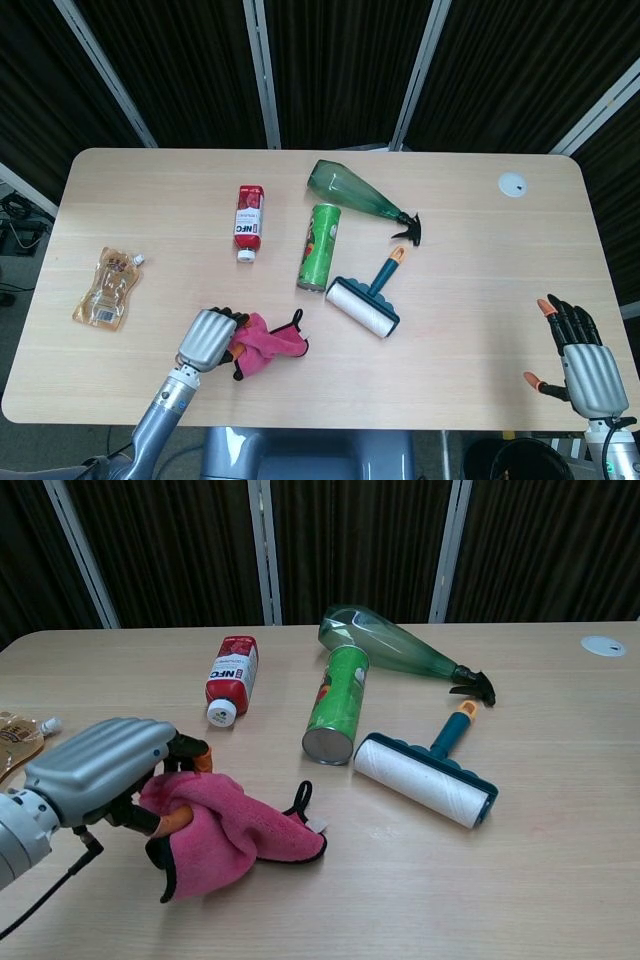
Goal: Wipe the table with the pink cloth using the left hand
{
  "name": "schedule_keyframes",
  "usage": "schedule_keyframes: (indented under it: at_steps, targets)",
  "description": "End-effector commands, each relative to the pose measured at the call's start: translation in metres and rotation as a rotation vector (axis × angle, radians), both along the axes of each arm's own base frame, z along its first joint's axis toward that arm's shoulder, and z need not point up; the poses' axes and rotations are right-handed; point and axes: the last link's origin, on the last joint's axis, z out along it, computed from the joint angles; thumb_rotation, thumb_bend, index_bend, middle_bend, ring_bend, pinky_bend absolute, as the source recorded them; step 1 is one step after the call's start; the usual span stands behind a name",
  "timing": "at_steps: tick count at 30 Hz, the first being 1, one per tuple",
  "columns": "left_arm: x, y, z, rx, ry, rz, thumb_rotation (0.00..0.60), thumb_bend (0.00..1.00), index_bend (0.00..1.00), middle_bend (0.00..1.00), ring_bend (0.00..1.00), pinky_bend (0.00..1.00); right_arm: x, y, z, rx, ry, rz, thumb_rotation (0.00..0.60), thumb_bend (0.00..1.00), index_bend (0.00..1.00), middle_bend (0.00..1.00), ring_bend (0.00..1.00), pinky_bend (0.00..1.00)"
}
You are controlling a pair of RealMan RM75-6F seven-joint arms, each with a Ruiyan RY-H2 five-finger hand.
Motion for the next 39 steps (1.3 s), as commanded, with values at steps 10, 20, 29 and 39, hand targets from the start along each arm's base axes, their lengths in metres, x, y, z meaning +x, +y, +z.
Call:
schedule_keyframes:
  at_steps: [10,20,29,39]
  targets:
    - [-0.002,-0.015,-0.033,-0.076,0.059,-0.013,0.6,0.62,0.8,0.55,0.47,0.56,0.0,0.0,0.001,-0.003,-0.008,-0.002,0.6,0.02,0.0,0.0,0.0,0.0]
    - [-0.039,-0.002,-0.018,-0.04,0.201,0.051,0.6,0.62,0.8,0.56,0.47,0.56,0.0,0.0,0.001,0.0,-0.008,-0.001,0.6,0.02,0.0,0.0,0.0,0.0]
    - [-0.081,0.016,0.014,0.04,0.285,0.114,0.6,0.62,0.8,0.56,0.47,0.56,0.0,0.001,0.001,0.0,-0.007,-0.002,0.6,0.02,0.0,0.0,0.0,0.0]
    - [-0.116,0.038,0.056,0.135,0.31,0.2,0.6,0.62,0.8,0.56,0.47,0.56,0.001,0.001,0.0,0.003,-0.003,0.003,0.6,0.02,0.0,0.0,0.0,0.0]
